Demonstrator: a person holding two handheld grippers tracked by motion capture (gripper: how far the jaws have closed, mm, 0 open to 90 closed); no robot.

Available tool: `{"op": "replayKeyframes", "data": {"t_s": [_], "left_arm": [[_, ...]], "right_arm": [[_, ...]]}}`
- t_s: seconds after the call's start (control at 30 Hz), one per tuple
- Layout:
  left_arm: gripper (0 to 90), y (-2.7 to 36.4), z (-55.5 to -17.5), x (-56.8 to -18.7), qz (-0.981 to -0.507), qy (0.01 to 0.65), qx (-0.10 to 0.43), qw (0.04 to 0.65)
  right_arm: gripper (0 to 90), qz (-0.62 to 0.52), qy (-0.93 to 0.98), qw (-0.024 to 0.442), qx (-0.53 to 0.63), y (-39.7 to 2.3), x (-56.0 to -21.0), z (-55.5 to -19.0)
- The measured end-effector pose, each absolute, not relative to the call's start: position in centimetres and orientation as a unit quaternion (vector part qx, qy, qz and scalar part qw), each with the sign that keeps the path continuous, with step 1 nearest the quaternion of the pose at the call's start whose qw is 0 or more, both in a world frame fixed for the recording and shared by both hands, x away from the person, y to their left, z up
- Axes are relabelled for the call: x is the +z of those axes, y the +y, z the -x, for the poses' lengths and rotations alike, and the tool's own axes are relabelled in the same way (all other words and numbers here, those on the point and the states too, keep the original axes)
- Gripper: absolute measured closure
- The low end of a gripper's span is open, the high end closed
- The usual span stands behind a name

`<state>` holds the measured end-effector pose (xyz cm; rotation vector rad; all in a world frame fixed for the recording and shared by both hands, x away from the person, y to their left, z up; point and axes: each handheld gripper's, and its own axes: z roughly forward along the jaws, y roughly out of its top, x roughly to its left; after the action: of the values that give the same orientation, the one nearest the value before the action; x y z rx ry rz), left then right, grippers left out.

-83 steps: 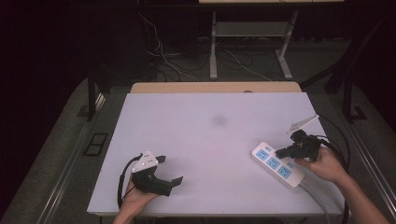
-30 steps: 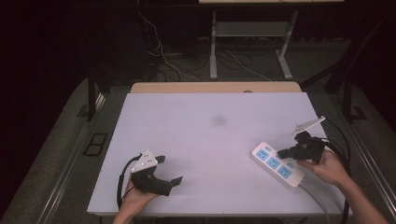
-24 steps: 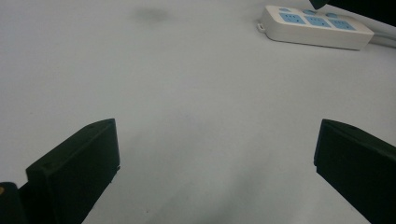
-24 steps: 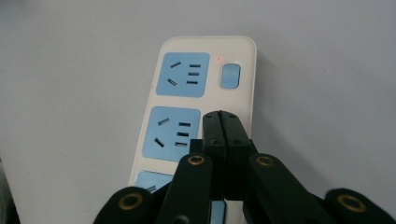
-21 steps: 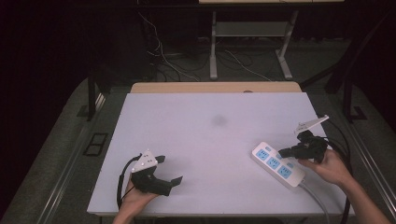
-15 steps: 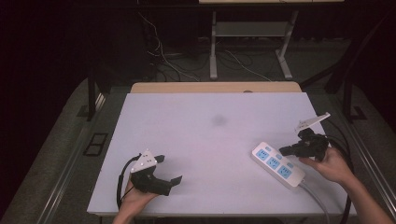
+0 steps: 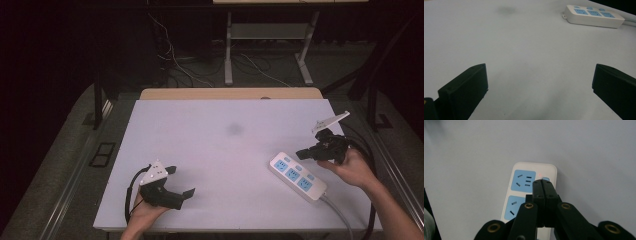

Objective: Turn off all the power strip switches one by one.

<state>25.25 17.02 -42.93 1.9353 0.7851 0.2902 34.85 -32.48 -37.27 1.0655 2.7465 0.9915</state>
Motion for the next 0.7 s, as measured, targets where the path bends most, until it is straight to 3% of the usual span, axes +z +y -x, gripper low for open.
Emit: {"op": "replayKeyframes", "data": {"t_s": [0.7], "left_arm": [[0.0, 17.1, -25.3, -42.9, -0.798, 0.324, 0.119, 0.494]], "right_arm": [[90.0, -0.348, 0.887, 0.005, 0.305, -30.4, -38.5, -36.9]]}}
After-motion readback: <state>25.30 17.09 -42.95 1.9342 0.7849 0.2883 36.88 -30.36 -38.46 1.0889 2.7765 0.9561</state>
